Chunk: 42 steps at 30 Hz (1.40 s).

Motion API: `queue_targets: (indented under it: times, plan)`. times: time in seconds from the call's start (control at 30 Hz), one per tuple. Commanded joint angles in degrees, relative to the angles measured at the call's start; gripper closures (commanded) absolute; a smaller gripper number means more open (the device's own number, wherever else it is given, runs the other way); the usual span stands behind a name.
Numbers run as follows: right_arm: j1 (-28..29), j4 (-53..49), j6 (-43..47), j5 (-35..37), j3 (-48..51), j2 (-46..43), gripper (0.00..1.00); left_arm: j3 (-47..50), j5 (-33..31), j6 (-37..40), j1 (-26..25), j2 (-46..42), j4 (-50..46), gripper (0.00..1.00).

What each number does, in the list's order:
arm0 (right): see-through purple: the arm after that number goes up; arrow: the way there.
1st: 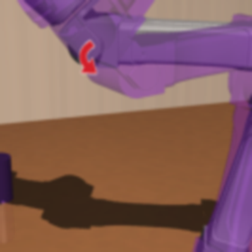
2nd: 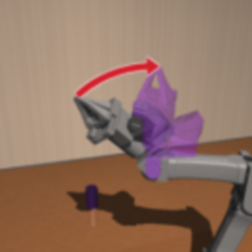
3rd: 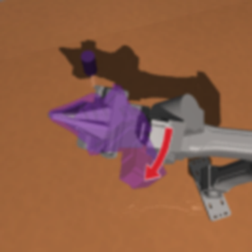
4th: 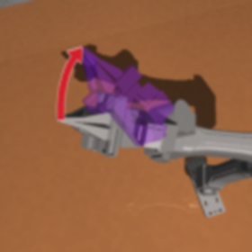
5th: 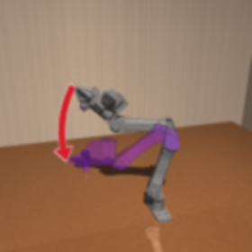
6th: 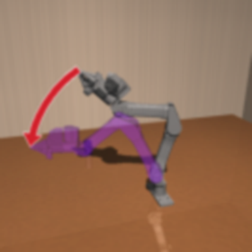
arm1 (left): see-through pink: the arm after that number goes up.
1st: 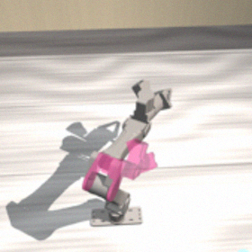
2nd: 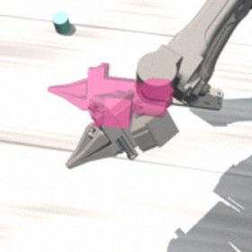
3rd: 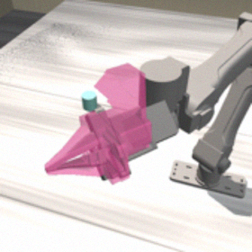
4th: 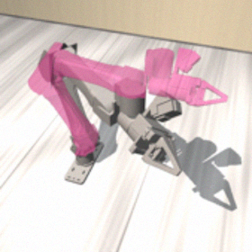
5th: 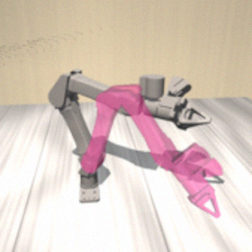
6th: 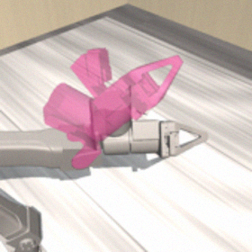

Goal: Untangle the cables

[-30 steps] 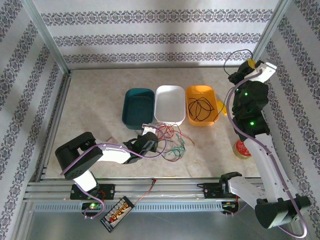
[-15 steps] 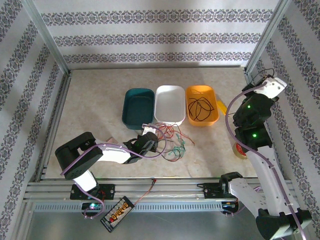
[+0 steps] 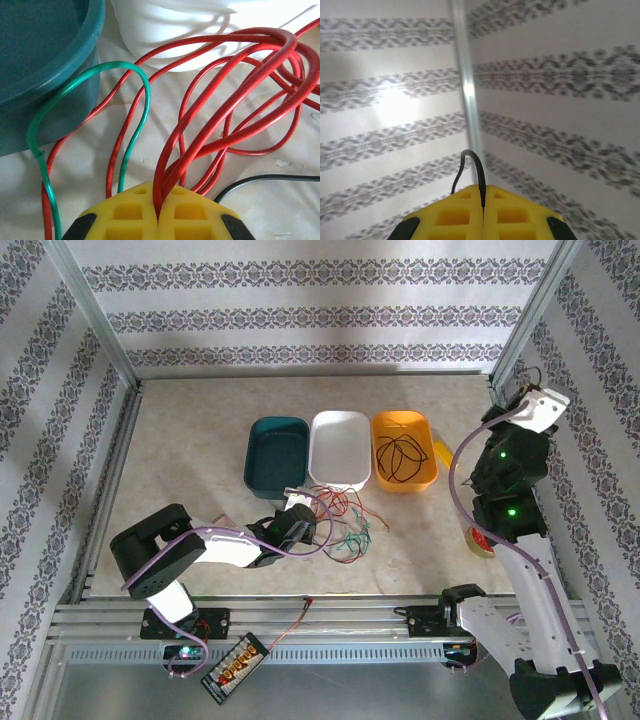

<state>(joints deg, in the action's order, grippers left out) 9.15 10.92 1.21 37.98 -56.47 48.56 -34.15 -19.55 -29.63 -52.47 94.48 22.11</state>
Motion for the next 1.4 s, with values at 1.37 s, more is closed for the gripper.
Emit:
queue_targets:
  times: [1.37]
  plan:
    - [1.80, -11.48, -31.71, -30.14, 3.02, 39.49, 1.00, 0.76, -0.62, 0.95, 0.26, -1.27, -2.11, 1.00]
